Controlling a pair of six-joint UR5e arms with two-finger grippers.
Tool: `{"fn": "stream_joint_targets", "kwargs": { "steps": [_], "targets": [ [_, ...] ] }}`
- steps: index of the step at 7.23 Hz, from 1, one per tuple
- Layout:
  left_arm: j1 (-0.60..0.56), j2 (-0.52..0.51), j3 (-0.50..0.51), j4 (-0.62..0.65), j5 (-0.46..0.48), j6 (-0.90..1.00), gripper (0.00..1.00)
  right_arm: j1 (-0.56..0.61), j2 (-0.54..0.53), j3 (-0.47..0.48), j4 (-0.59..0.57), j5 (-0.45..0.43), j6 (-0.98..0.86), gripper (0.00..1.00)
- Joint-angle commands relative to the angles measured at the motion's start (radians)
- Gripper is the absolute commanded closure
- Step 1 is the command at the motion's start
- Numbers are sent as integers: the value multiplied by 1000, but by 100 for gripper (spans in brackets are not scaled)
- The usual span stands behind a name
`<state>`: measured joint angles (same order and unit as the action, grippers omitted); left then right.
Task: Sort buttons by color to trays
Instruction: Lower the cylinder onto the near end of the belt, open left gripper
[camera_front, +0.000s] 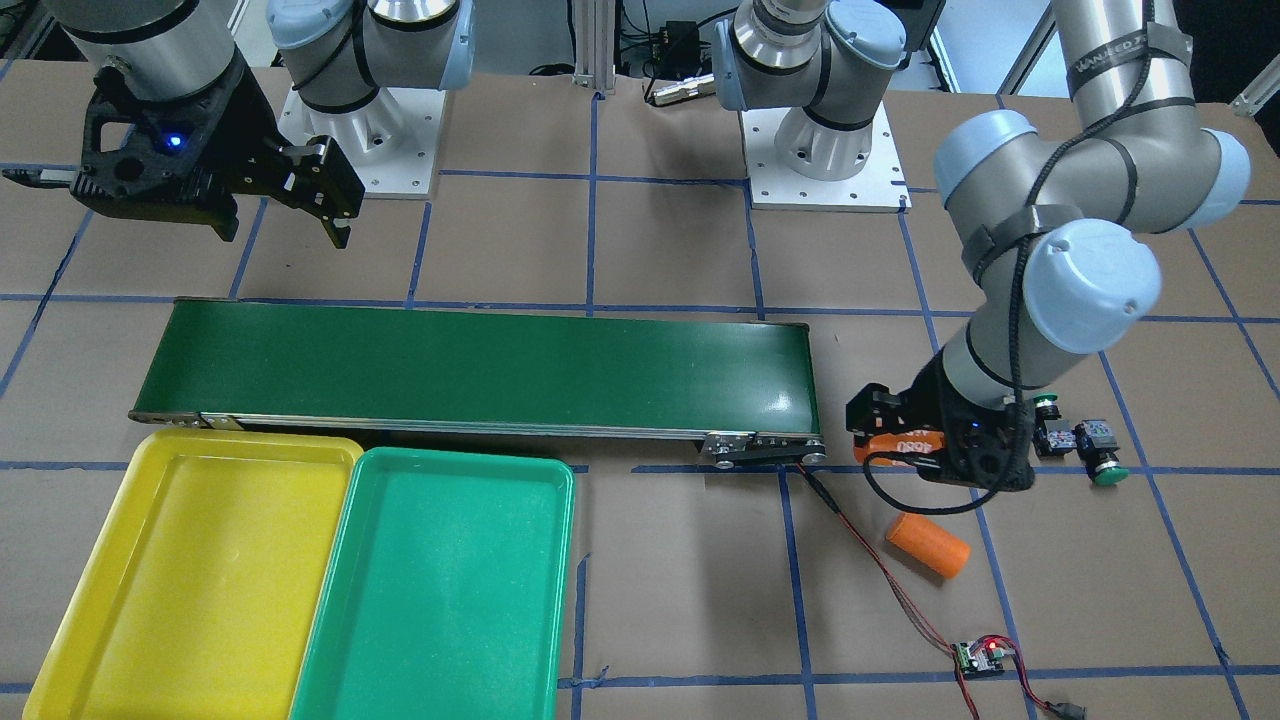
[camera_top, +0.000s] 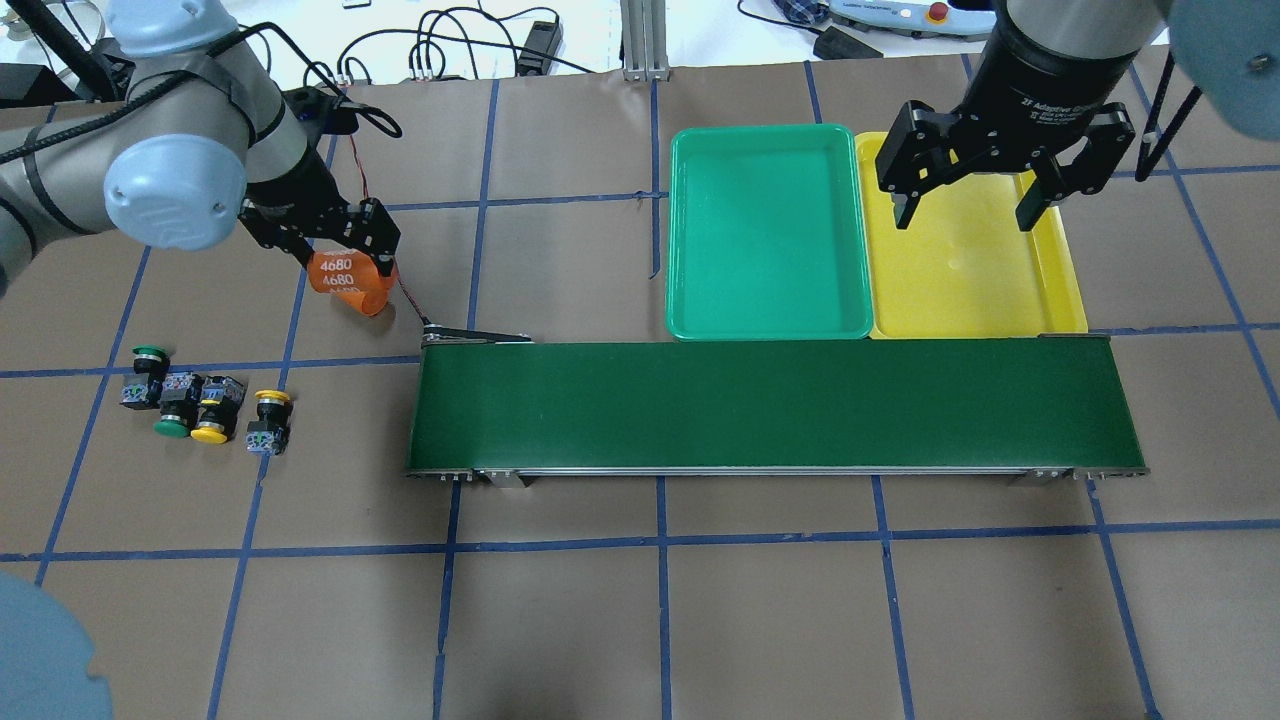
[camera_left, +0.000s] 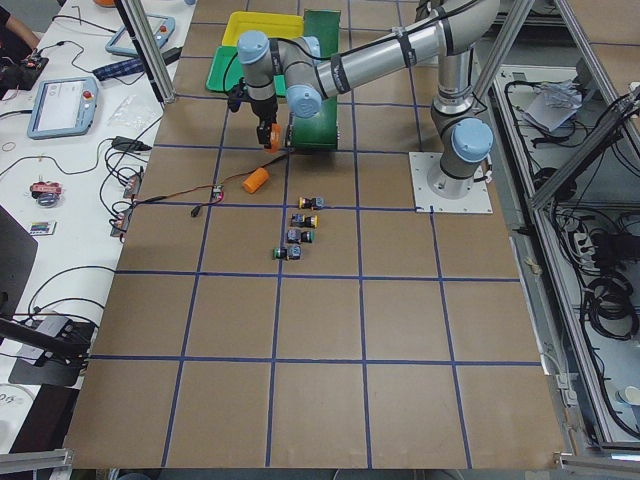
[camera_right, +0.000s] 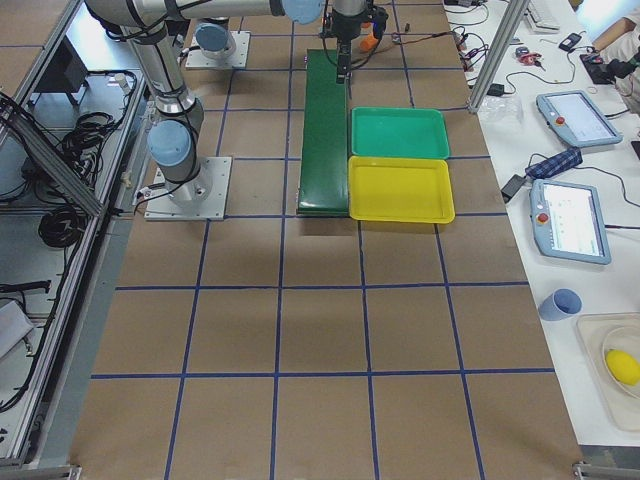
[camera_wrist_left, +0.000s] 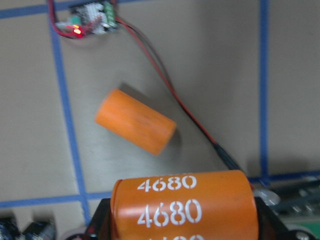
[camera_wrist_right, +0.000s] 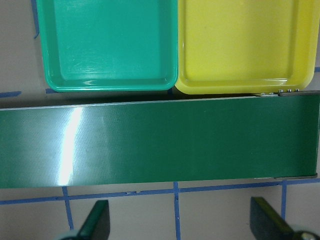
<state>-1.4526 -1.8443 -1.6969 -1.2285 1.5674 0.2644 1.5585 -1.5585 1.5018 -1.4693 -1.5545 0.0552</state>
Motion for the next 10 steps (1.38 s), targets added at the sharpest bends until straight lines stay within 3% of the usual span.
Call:
{"fn": "stream_joint_targets", "kwargs": {
  "steps": [1, 7, 9, 10],
  "targets": [
    [-101, 63, -90, 10, -9, -32, 100, 0, 0, 0, 0, -1, 0, 0],
    [-143, 59, -191, 26, -7, -65, 100, 0, 0, 0, 0, -1, -2, 0],
    [-144, 48, -191, 24, -7, -88, 60, 0, 0, 0, 0, -1, -2, 0],
    [-146, 50, -196, 26, -10, -88, 5, 0, 0, 0, 0, -1, -2, 0]
  ]
}}
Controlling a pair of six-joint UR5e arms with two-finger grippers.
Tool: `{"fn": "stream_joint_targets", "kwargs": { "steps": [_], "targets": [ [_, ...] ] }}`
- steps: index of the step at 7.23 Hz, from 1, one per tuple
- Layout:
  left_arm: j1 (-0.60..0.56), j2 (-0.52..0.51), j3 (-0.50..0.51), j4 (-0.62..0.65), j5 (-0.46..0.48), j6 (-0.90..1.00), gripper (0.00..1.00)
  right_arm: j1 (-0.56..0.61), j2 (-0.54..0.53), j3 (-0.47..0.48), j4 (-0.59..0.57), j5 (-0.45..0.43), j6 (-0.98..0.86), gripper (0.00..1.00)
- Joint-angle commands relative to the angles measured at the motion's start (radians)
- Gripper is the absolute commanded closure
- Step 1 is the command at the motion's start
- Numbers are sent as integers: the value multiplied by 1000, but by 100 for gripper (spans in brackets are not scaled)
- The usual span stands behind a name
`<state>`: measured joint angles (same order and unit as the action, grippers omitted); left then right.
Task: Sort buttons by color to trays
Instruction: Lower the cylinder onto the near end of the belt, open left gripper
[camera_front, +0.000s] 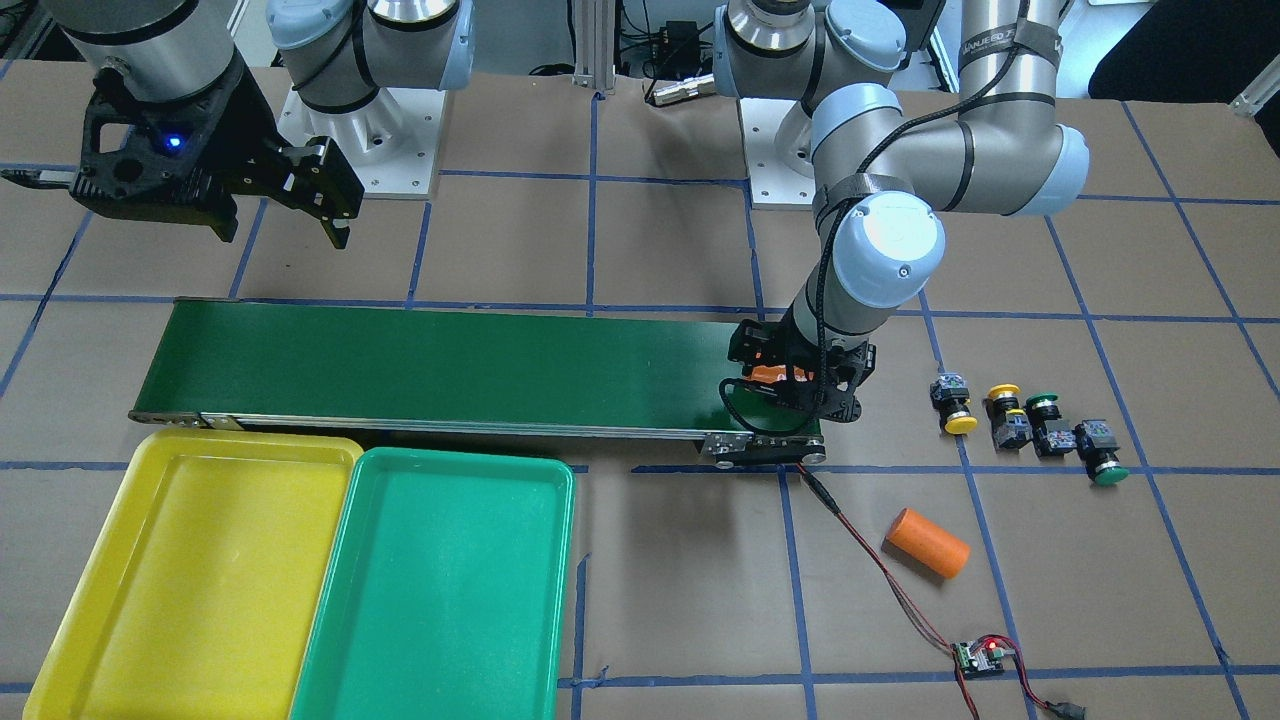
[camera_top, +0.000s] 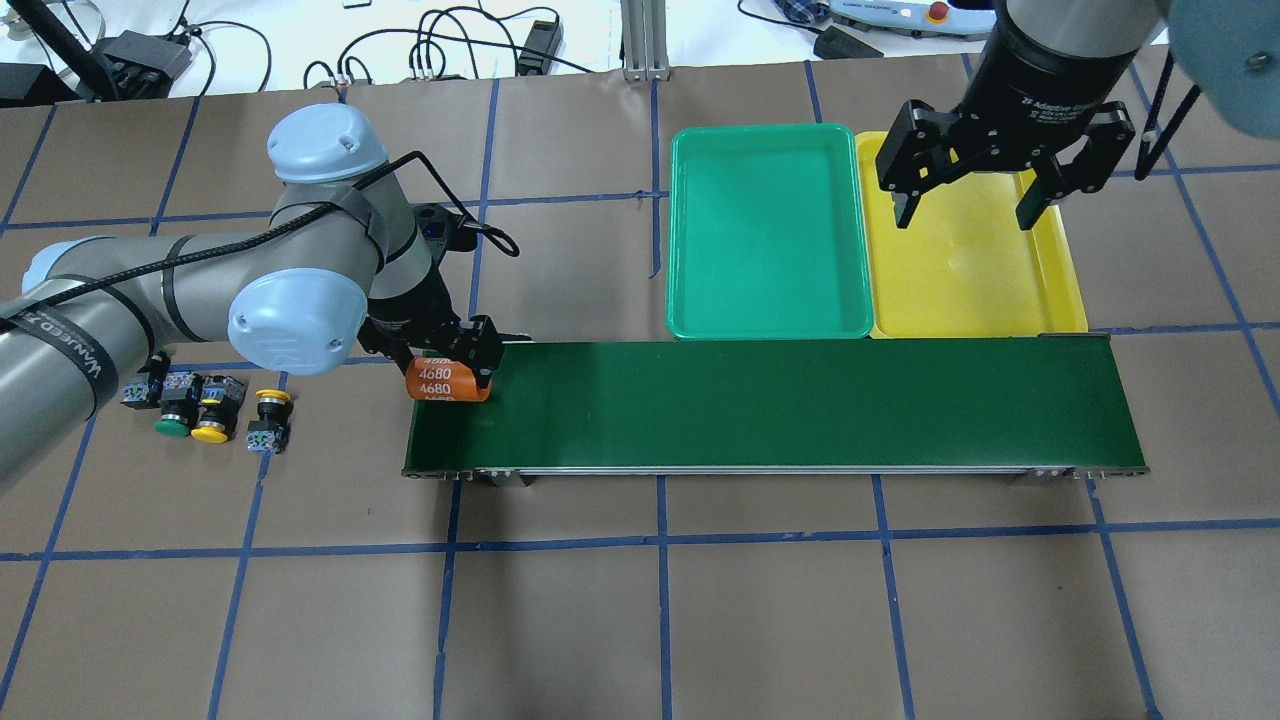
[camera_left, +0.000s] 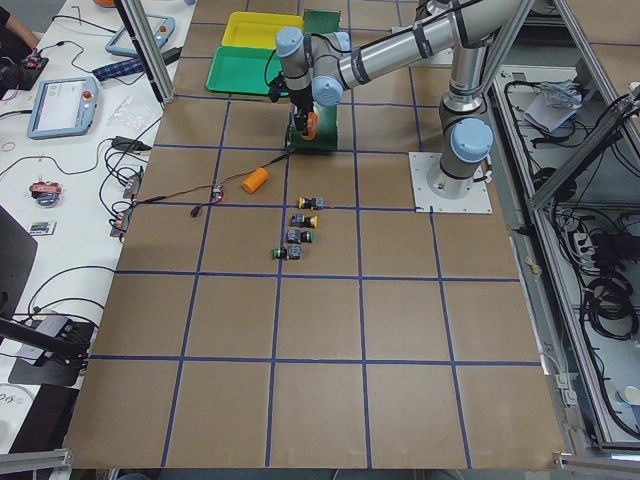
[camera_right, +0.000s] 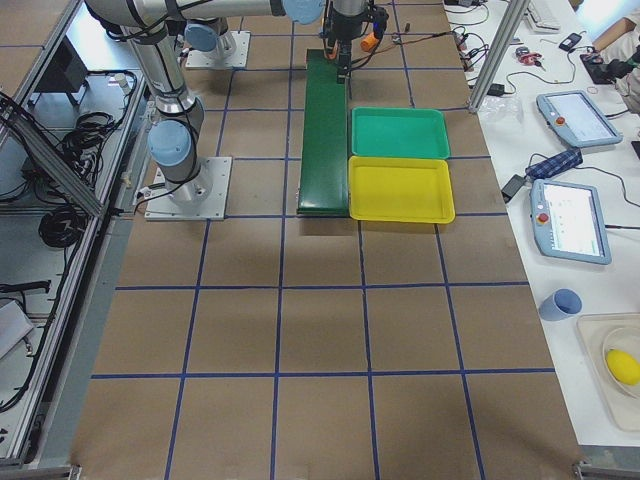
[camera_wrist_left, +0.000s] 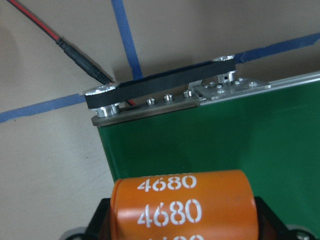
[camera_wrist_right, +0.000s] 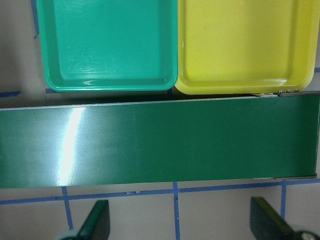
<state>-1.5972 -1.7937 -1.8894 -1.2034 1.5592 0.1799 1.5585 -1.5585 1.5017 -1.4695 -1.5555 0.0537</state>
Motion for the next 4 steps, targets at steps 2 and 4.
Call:
{"fn": "stream_joint_targets", "kwargs": {
  "steps": [2, 4],
  "targets": [
    [-23, 11, -11, 1, -1, -5, 0, 0, 0, 0, 0, 0, 0, 0],
    [-49, 45, 18, -2, 1, -19, 0, 0, 0, 0, 0, 0, 0, 0]
  ]
}}
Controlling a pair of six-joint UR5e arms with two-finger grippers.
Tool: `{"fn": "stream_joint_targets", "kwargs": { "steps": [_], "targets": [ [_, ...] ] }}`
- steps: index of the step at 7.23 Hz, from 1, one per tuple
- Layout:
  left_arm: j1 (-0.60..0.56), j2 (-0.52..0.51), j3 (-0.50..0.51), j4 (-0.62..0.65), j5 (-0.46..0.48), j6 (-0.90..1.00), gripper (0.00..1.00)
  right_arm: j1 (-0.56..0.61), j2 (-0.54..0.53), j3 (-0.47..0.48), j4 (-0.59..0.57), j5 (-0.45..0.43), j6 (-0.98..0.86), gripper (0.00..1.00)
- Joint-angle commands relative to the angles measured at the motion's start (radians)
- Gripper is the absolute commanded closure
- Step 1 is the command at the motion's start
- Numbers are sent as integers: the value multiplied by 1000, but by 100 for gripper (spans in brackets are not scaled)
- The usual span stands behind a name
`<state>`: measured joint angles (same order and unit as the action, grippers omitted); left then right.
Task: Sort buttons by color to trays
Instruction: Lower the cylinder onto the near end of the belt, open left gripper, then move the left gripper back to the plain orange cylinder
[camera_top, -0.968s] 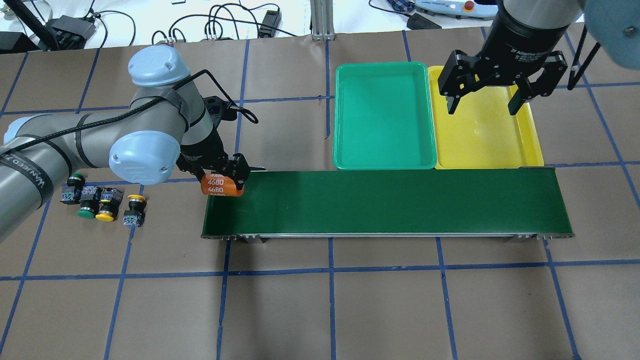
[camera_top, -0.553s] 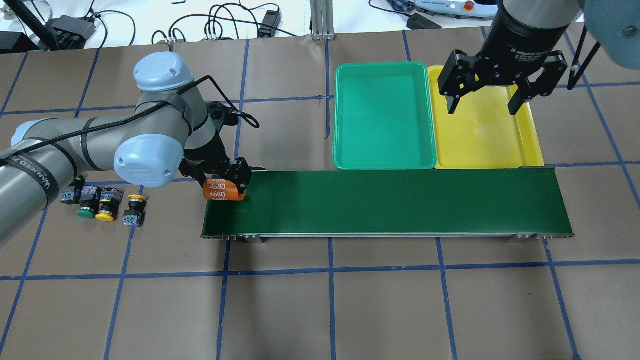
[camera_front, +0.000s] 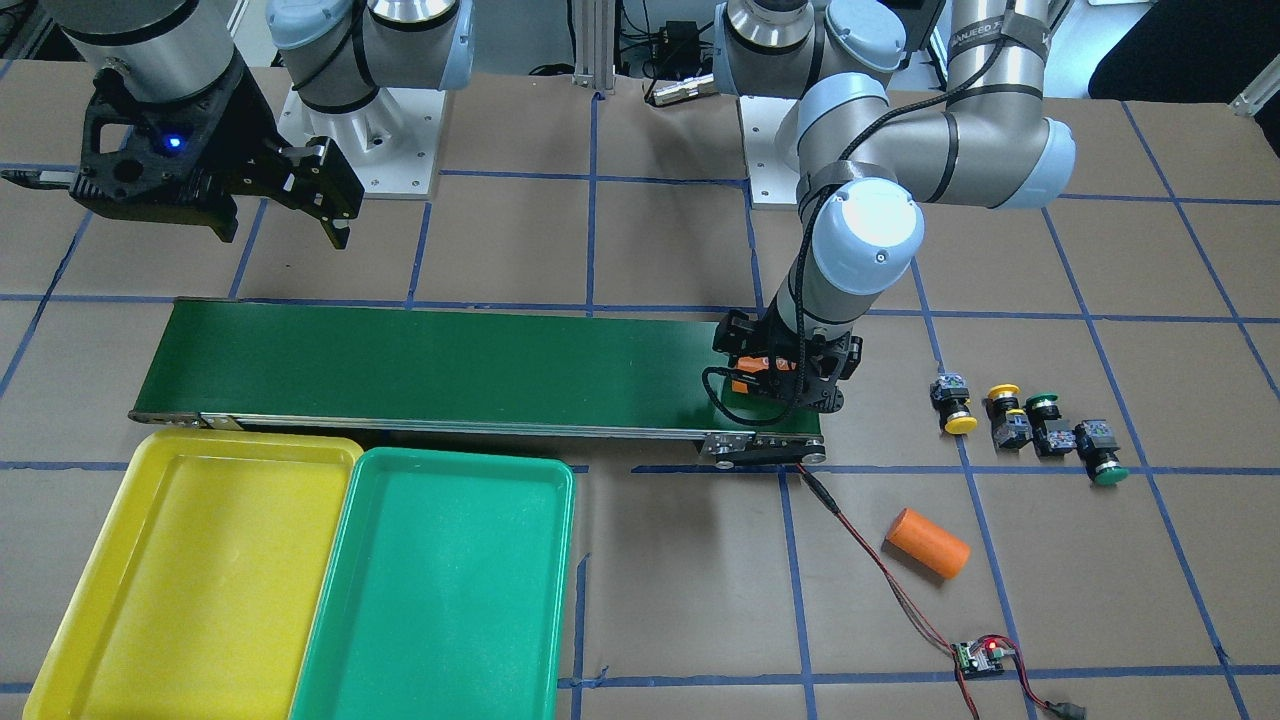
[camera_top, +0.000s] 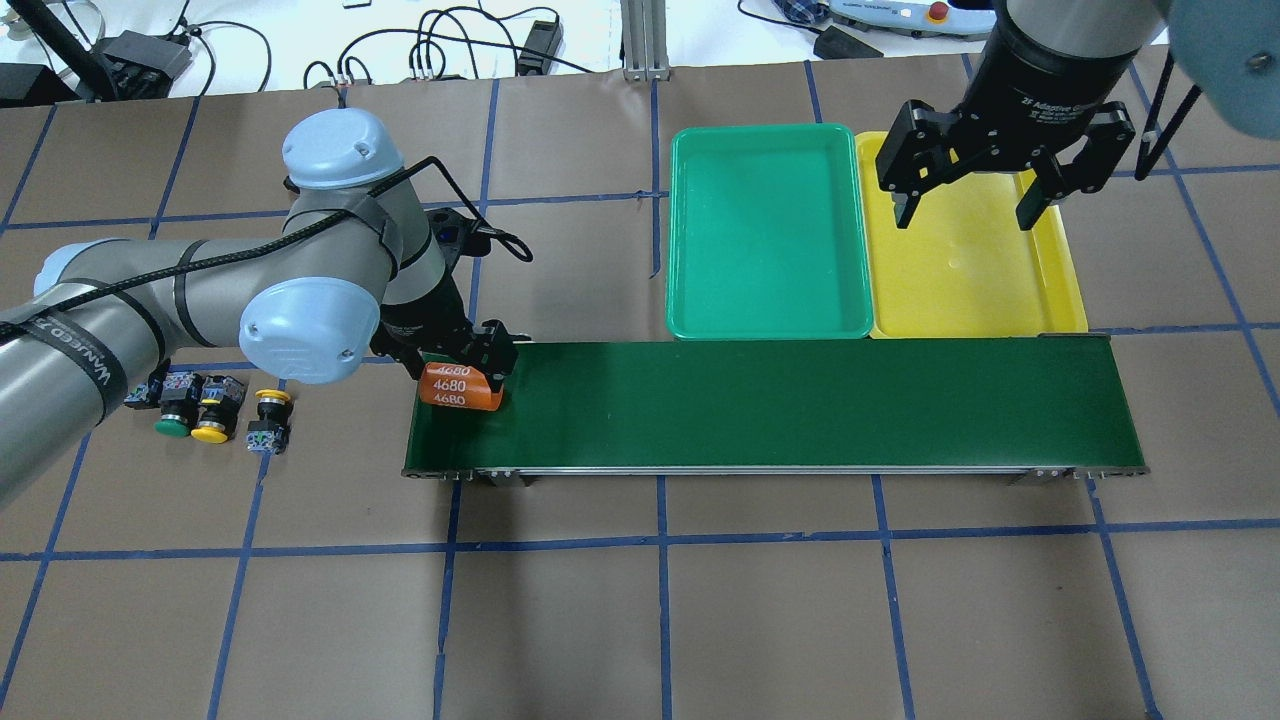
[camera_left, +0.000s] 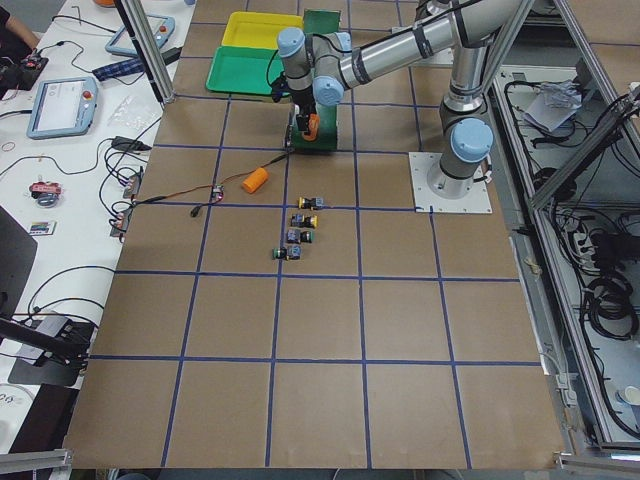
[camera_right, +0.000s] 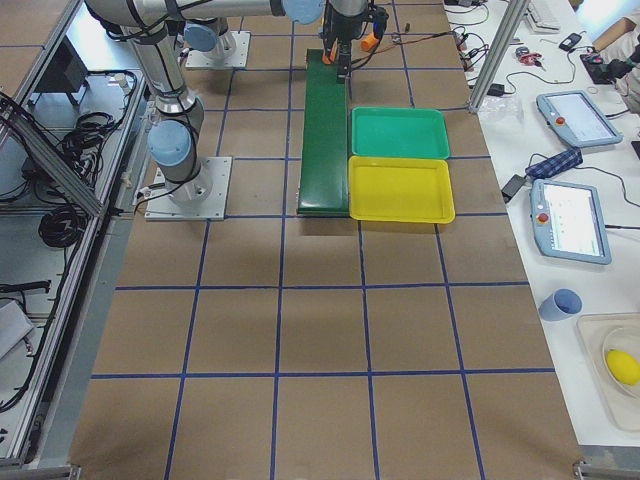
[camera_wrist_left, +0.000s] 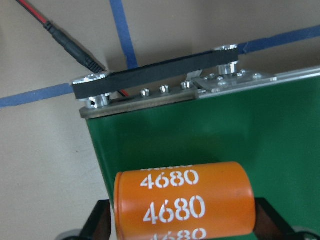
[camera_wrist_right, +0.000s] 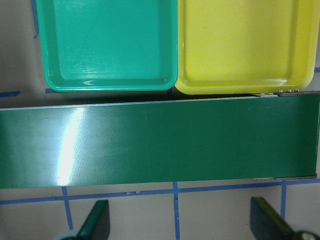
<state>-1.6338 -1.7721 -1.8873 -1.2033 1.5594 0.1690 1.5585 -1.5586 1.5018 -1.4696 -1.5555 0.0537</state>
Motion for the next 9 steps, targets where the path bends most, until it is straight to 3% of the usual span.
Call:
{"fn": "stream_joint_targets", "kwargs": {
  "steps": [1, 5, 9],
  "targets": [
    [6, 39, 39, -1, 2, -3, 0, 0, 0, 0, 0, 0, 0, 0],
    [223, -19, 175, 2, 2, -35, 0, 0, 0, 0, 0, 0, 0, 0],
    [259, -168, 177, 183, 4, -316, 0, 0, 0, 0, 0, 0, 0, 0]
  ]
}}
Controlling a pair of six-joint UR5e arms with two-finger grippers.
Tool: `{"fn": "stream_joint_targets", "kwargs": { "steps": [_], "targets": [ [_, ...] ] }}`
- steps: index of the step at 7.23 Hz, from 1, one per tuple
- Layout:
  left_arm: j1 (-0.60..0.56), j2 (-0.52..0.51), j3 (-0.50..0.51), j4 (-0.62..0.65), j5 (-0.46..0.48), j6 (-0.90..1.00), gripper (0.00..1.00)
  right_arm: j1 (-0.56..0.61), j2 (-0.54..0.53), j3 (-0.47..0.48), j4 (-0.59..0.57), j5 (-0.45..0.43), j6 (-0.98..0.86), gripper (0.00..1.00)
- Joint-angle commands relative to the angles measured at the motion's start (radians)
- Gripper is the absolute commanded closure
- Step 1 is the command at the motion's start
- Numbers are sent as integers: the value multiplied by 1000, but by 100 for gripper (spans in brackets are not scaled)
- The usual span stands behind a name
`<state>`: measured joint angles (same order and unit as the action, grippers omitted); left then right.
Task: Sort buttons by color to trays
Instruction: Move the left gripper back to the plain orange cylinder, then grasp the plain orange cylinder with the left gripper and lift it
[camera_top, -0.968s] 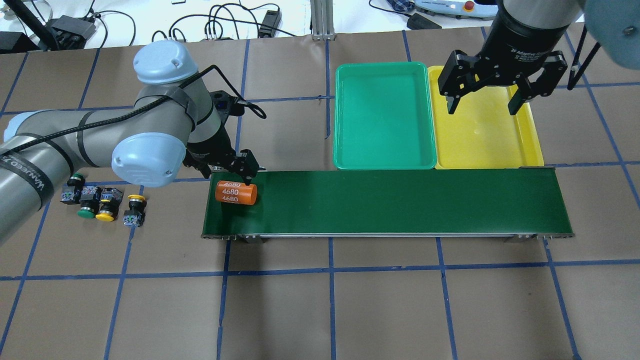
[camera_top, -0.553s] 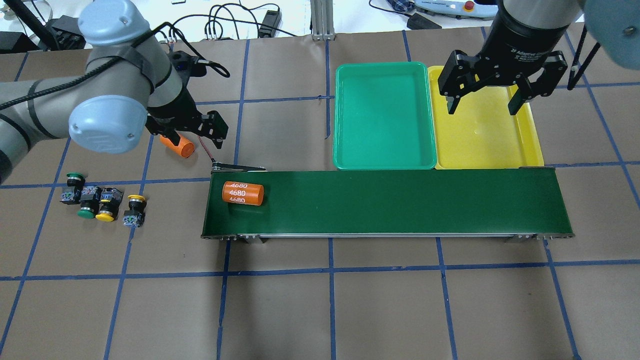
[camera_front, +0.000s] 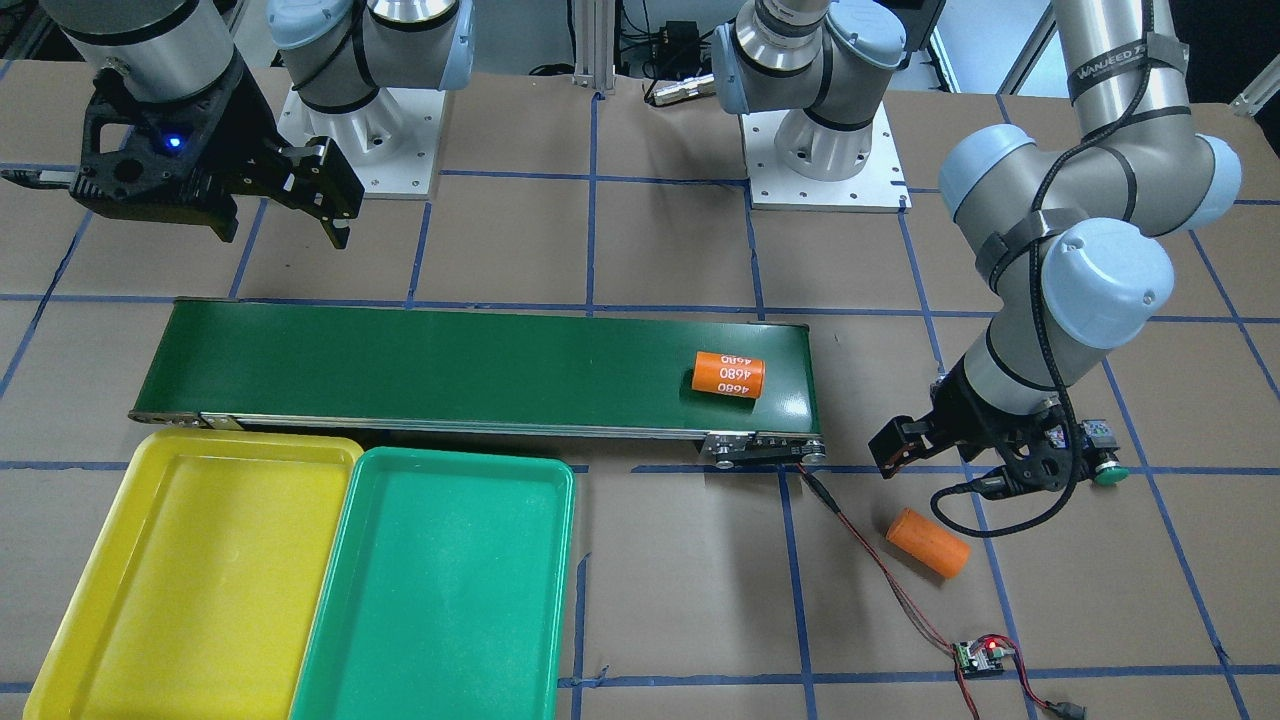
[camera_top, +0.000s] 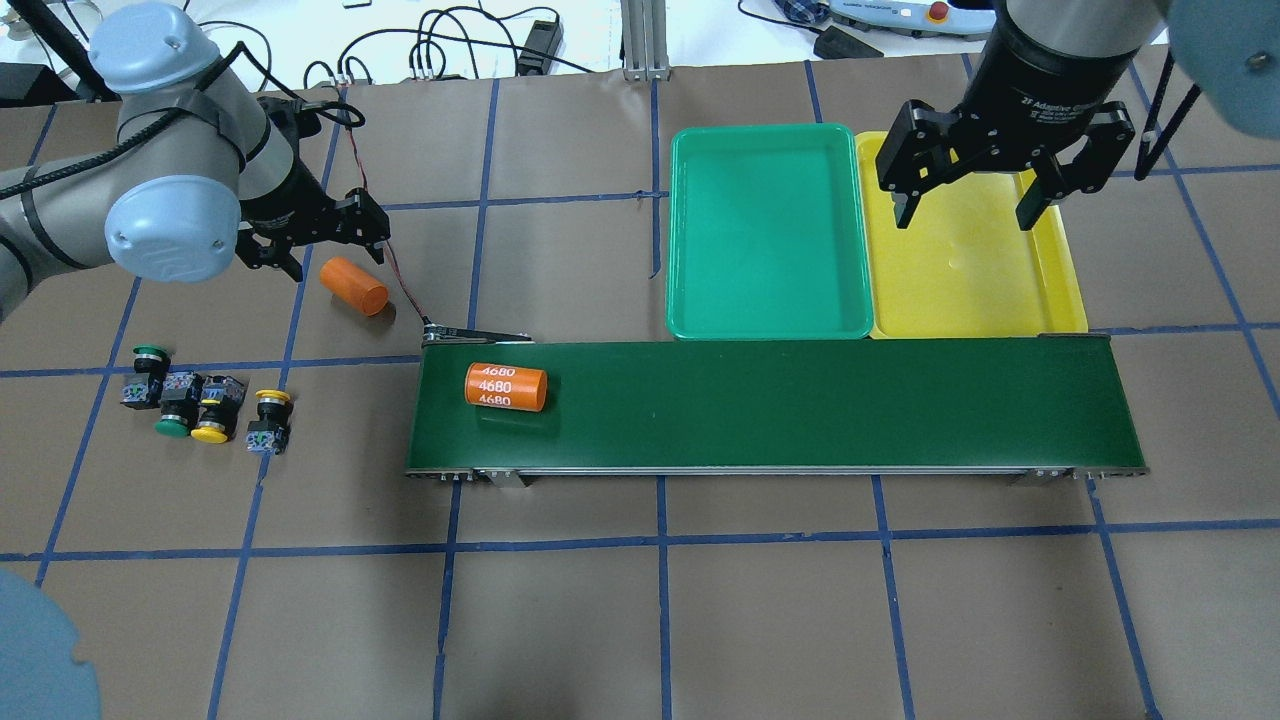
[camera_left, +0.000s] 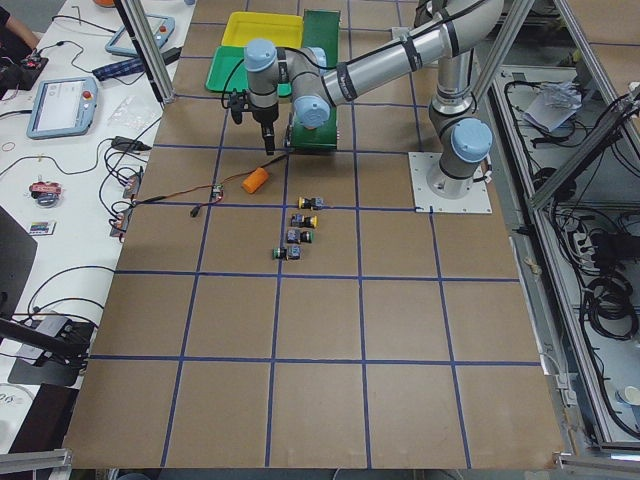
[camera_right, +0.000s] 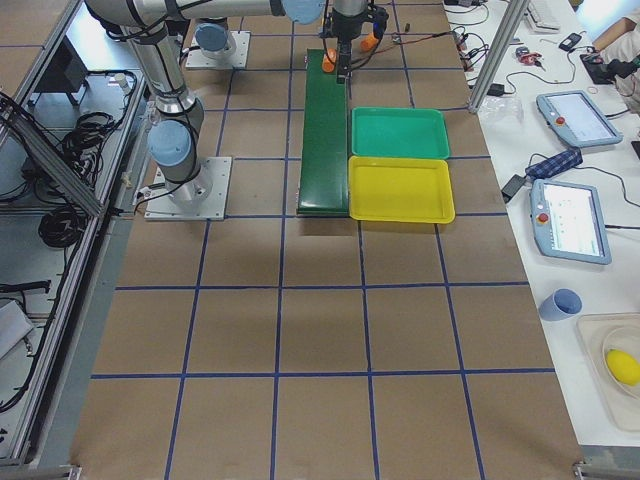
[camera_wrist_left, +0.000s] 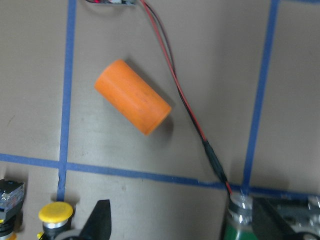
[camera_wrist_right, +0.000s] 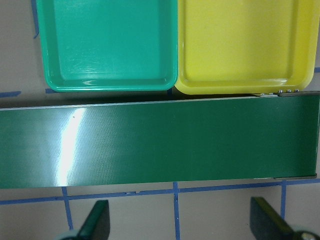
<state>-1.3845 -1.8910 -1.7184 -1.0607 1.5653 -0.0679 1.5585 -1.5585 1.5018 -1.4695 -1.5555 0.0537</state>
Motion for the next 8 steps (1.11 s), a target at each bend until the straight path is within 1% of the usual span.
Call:
{"fn": "stream_joint_targets", "kwargs": {
  "steps": [1, 2, 7, 8],
  "targets": [
    [34, -90, 8, 150, -1, -114, 0, 0, 0, 0, 0, 0, 0, 0],
    [41, -126, 5, 207, -1, -121, 0, 0, 0, 0, 0, 0, 0, 0],
    [42, -218, 20, 229, -2, -161, 0, 0, 0, 0, 0, 0, 0, 0],
    [42, -229, 23, 228, -1, -161, 38, 0, 0, 0, 0, 0, 0, 0]
  ]
}}
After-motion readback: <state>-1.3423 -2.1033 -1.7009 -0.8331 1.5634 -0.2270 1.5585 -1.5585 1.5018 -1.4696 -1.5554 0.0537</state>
